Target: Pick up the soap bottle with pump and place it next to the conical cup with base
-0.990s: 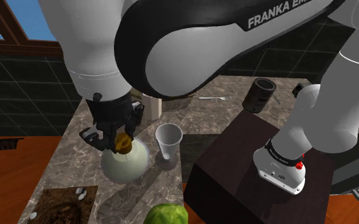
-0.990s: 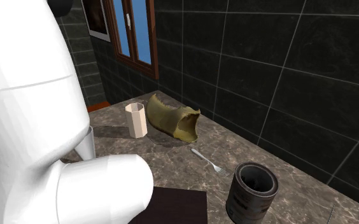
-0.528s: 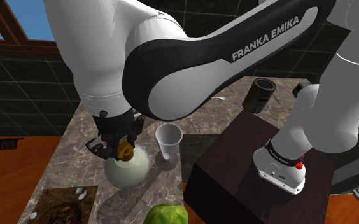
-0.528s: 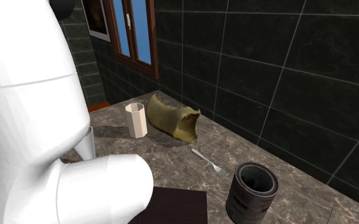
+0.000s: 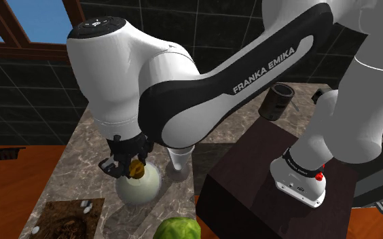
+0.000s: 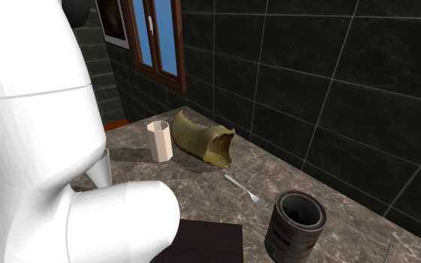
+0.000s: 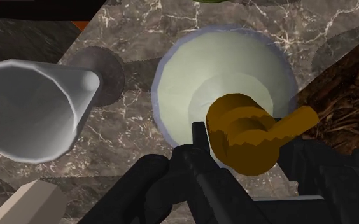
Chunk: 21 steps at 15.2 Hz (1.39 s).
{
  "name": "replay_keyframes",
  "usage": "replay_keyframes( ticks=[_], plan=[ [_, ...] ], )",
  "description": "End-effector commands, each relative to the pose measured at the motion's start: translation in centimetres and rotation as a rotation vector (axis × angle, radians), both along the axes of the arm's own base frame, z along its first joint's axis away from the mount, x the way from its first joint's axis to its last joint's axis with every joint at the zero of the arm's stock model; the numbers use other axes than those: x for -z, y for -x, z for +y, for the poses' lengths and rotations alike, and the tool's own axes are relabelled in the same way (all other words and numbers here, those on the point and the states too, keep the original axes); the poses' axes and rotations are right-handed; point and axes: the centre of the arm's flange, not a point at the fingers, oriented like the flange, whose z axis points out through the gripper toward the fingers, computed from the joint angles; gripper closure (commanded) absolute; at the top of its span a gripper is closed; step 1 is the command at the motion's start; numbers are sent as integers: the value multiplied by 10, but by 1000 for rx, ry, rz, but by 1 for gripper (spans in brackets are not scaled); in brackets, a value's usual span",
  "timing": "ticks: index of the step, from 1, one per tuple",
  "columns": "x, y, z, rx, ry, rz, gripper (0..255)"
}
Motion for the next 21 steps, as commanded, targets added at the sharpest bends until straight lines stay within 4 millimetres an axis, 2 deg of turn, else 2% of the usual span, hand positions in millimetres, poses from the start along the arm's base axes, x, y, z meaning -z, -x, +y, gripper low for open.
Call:
replay_keyframes(
  ticks=[1,21],
  plan=[
    [11,1,-1,0,-1,-1,255],
    [117,1,-1,0,-1,-1,255]
  ],
)
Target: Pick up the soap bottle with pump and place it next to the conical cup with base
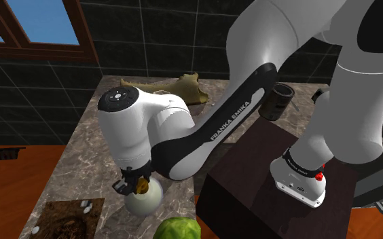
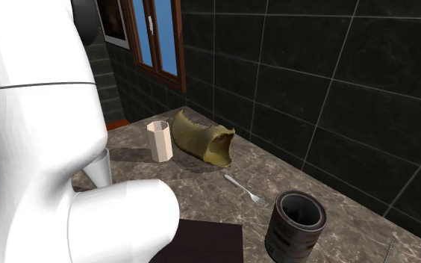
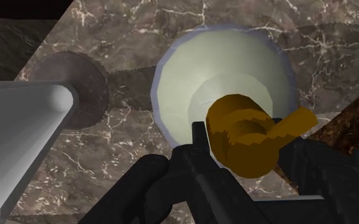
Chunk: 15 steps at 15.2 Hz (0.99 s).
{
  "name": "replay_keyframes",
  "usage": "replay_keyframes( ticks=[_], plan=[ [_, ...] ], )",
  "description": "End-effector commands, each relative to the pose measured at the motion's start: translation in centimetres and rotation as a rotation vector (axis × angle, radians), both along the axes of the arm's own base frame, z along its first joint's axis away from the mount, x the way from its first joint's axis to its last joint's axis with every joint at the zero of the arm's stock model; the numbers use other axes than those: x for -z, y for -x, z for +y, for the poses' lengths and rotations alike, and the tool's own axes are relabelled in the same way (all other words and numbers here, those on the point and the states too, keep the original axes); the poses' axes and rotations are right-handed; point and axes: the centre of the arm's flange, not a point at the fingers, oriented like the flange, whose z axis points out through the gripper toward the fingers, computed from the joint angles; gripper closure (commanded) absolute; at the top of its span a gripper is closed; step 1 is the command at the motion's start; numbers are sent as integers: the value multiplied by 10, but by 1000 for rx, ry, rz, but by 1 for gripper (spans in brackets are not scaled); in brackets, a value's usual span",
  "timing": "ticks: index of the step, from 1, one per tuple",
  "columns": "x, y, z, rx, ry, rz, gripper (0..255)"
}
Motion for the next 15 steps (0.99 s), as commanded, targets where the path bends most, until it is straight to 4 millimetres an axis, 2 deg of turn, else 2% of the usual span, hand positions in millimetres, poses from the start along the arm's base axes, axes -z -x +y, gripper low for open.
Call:
replay_keyframes(
  ticks=[1,8,15],
  plan=[
    [11,0,-1,0,-1,-1,255],
    [48,0,-1,0,-1,-1,255],
    [48,0,-1,0,-1,-1,255]
  ],
)
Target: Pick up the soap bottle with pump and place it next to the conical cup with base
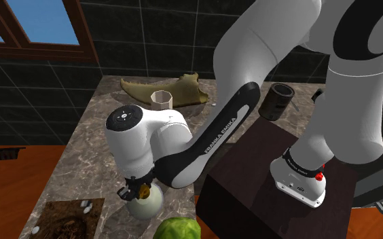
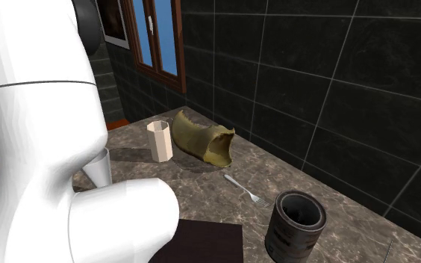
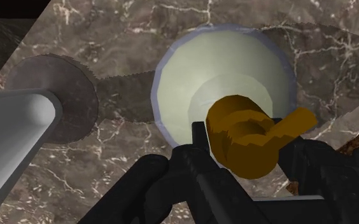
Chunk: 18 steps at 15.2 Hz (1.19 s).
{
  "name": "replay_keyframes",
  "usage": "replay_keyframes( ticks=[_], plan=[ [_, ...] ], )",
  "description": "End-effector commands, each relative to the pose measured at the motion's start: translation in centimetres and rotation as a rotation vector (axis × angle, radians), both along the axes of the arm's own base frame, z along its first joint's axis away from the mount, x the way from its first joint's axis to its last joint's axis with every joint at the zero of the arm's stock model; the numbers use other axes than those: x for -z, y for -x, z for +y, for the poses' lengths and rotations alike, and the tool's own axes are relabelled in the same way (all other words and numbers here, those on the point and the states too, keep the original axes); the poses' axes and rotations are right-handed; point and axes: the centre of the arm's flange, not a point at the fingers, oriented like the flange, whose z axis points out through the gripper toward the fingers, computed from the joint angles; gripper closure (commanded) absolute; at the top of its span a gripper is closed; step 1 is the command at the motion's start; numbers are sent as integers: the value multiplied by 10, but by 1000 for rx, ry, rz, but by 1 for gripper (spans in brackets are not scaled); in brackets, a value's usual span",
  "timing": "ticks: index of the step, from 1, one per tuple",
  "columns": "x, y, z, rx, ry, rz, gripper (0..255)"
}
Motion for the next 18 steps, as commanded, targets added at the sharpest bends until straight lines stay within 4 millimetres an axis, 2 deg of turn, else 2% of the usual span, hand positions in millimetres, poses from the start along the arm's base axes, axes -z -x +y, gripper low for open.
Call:
replay_keyframes(
  ticks=[1,6,10,18],
  plan=[
    [0,0,0,0,0,0,0],
    [0,0,0,0,0,0,0],
    [-50,-1,-2,0,0,0,0],
    [-50,-1,-2,0,-1,-1,0]
  ],
)
